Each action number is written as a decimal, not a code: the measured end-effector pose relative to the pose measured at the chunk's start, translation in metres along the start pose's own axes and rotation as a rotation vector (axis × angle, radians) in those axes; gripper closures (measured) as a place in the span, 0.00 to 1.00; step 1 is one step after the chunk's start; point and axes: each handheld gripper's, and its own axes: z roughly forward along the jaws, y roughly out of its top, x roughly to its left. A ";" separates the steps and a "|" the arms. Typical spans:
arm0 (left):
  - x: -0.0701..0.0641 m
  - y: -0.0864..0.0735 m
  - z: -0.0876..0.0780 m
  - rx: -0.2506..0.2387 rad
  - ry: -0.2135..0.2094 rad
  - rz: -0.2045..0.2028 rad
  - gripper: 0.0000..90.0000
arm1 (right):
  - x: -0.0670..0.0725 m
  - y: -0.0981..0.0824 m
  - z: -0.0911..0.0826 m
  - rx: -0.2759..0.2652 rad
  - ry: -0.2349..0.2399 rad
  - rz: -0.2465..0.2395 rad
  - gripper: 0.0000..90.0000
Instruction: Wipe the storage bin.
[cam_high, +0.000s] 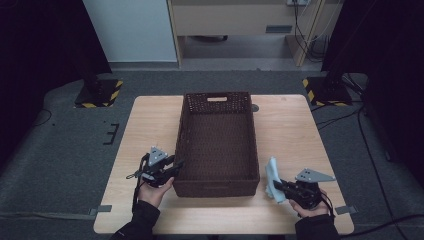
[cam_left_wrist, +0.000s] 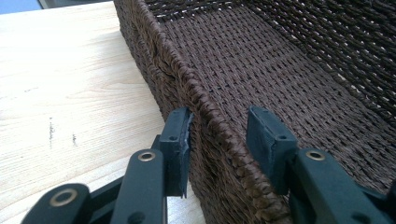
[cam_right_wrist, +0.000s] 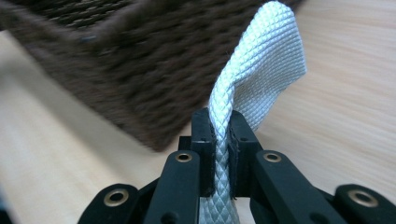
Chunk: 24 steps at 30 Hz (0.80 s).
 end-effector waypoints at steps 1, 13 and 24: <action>0.000 0.000 0.000 0.003 -0.002 -0.002 0.66 | -0.004 0.000 -0.001 0.000 -0.017 0.008 0.93; 0.000 0.000 0.000 0.002 -0.001 0.005 0.66 | -0.050 -0.008 -0.010 0.036 -0.174 0.073 0.93; 0.000 0.000 0.000 0.003 -0.005 0.002 0.66 | -0.067 -0.017 -0.005 0.114 -0.229 0.112 0.93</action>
